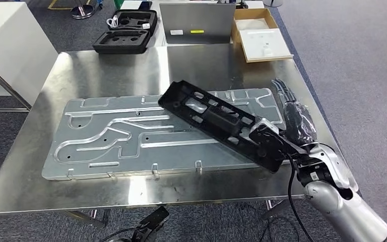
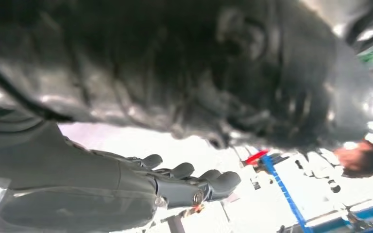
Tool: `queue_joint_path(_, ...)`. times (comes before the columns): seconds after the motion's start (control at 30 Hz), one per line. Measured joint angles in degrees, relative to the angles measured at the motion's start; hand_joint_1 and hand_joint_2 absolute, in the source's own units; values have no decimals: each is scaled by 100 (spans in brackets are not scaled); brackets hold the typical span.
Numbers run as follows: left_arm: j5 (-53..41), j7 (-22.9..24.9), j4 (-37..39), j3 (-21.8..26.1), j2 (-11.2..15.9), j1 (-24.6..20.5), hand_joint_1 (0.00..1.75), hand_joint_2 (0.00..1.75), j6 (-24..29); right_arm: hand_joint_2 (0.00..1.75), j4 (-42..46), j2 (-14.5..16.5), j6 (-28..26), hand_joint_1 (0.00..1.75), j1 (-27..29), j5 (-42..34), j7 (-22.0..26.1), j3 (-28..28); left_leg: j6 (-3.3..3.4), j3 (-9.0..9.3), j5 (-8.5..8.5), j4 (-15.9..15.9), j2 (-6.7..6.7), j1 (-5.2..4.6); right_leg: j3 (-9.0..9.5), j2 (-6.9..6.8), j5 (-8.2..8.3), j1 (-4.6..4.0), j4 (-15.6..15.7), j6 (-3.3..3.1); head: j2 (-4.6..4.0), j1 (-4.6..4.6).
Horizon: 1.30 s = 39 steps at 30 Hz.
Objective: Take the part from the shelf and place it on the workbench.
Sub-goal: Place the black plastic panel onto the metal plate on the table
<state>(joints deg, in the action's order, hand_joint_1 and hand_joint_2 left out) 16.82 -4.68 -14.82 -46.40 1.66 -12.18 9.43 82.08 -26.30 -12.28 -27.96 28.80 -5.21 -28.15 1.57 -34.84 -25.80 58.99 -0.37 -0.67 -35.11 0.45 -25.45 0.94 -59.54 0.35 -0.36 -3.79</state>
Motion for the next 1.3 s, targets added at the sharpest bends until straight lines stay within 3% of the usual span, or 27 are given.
queue_joint_path(0.1, -7, 0, 1, 0, -2, 6, 0, 0, -1, 0, 80, 44, -35, 0, 2, -215, 83, 19, 51, 30, 55, -92, 7, 8, 4, 2, 16, 1, 41, 88, 0, 2)
queue_joint_path(0.17, -10, 0, 1, 0, 0, 1, 0, 0, 1, 0, 114, 61, -65, 0, 3, -342, 141, 61, 91, 67, 105, -170, 16, 45, -64, -6, -107, -6, -111, 125, 0, 13)
queue_joint_path(0.27, -19, -5, 0, 0, -5, -5, 0, 0, 2, 0, 128, 84, -140, 0, 24, -527, 240, 139, 130, 68, 126, -192, 20, 49, -488, -18, -596, 8, -1069, 163, -1, 23)
queue_joint_path(0.3, -21, -8, 1, 0, -9, 3, 0, 0, -1, 0, 130, 90, -165, 0, 45, -574, 268, 152, 133, 65, 125, -189, 20, 49, -625, -18, -690, 12, -1367, 178, -1, 23)
queue_joint_path(0.33, -21, -10, 1, 0, -12, 13, 0, 0, -1, 0, 132, 96, -189, 0, 69, -612, 296, 164, 133, 62, 124, -183, 20, 50, -681, -20, -683, 17, -1487, 190, 0, 22)
queue_joint_path(0.37, -20, -13, 1, 0, -13, 21, 0, 0, 0, 0, 134, 102, -211, 0, 89, -642, 323, 180, 129, 61, 119, -171, 20, 52, -628, -22, -571, 23, -1379, 197, 0, 22)
queue_joint_path(0.43, -15, -28, 1, 0, -14, 23, 0, 0, 1, 0, 164, 114, -269, 0, 108, -684, 378, 238, 102, 56, 94, -126, 17, 56, -276, -35, -220, 40, -667, 196, 0, 23)
queue_joint_path(0.5, 8, -63, 1, 0, -15, 24, 0, 0, 6, 0, 244, 137, -365, 0, 132, -707, 459, 305, 48, 25, 59, -58, 11, 36, 15, -42, -51, 26, -91, 154, 0, 18)
queue_joint_path(0.63, 61, -154, 4, 0, -9, 52, 0, 0, 37, 0, 549, 271, -688, 0, 356, -741, 679, 410, -56, -13, 26, -16, 8, 27, 61, -33, -19, 9, 33, 23, 1, 14)
queue_joint_path(0.7, 71, -183, 7, 0, -1, 80, 0, 0, 41, 0, 812, 398, -878, 0, 504, -738, 784, 438, -134, -134, -245, 313, 9, 45, 63, -44, 18, 29, 53, -45, 1, -15)
queue_joint_path(0.77, 92, -194, 12, 1, 10, 125, 0, 0, 26, 0, 1105, 524, -1020, 0, 670, -708, 849, 453, -195, -388, -675, 999, 11, 67, 54, -52, 30, 24, 51, -68, 0, -42)
queue_joint_path(0.83, 115, -205, 20, 2, 22, 174, 0, 0, 17, 0, 1391, 627, -1130, 0, 834, -687, 888, 469, -219, -526, -856, 1445, 12, 79, 29, -54, 33, 17, 41, -74, 0, -43)
queue_joint_path(0.87, 122, -215, 24, 2, 26, 194, 0, 0, 16, 0, 1536, 666, -1176, 0, 908, -685, 900, 485, -219, -455, -790, 1383, 12, 80, 17, -54, 35, 17, 32, -75, 0, -43)
queue_joint_path(0.9, 126, -225, 27, 2, 31, 208, 0, 0, 17, 0, 1682, 699, -1214, 0, 970, -685, 903, 504, -210, -285, -644, 1123, 11, 81, 11, -52, 36, 18, 23, -75, 0, -44)
queue_joint_path(1.0, 139, -247, 33, 4, 49, 210, 0, 0, 22, 0, 2064, 770, -1296, 0, 1088, -688, 929, 557, -145, 316, -286, 104, -1, 63, -5, -39, 60, 6, 4, -36, 0, -41)
queue_joint_path(1.03, 149, -255, 35, 5, 53, 210, 0, 0, 24, 0, 2162, 788, -1334, 0, 1125, -696, 961, 572, -121, 387, -259, -35, -6, 50, -13, -36, 79, 2, 5, -8, 0, -39)
queue_joint_path(1.13, 178, -298, 40, 7, 58, 236, 0, 0, 14, 0, 2461, 855, -1510, 0, 1313, -725, 1110, 634, -28, 360, -184, -79, 1, 40, -32, -34, 119, 9, 18, 95, 1, -34)
queue_joint_path(1.2, 207, -328, 45, 10, 65, 247, 0, 0, 12, 0, 2712, 896, -1653, 0, 1501, -677, 1199, 681, 64, 312, -87, -130, 16, 62, -118, -35, -131, 14, -198, 144, 1, -21)
queue_joint_path(1.3, 254, -345, 52, 36, 68, 268, 0, 0, 19, 0, 3046, 949, -1827, 0, 1814, -453, 1229, 710, 137, 159, 28, -133, 32, 57, -412, -34, -851, 16, -1175, 172, 0, 15)
